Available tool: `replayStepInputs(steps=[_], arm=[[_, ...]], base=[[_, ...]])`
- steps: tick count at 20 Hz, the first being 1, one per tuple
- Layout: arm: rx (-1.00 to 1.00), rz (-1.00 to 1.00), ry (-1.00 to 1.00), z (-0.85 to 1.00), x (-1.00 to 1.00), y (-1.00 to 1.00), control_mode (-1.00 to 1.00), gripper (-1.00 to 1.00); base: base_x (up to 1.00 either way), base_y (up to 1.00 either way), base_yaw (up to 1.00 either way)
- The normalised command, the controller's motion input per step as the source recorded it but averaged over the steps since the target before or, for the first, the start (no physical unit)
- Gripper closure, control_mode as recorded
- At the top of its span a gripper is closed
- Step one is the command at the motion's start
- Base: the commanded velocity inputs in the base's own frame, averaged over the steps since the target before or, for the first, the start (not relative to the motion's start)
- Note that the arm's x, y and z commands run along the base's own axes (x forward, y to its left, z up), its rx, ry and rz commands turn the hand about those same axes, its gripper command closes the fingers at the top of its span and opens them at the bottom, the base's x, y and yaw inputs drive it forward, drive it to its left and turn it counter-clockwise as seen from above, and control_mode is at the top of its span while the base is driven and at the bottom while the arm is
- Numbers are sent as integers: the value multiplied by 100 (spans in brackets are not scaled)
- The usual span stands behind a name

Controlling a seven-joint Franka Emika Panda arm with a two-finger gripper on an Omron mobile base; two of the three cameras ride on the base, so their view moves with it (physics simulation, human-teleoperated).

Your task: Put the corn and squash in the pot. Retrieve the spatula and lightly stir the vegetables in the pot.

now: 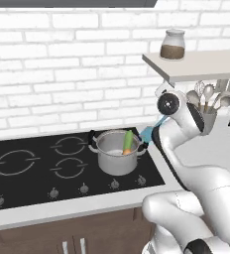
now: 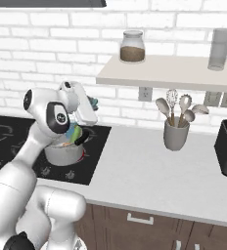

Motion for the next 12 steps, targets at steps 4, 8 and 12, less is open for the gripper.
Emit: replayStepInputs(steps=[4, 8, 12], arm=[[-25, 22, 0, 47, 94, 54, -100, 100], [-24, 35, 7, -26, 95, 37, -100, 100], [-26, 37, 3, -29, 22, 49, -100, 100]], base=[[0, 0, 0], [0, 0, 0], [0, 0, 0]])
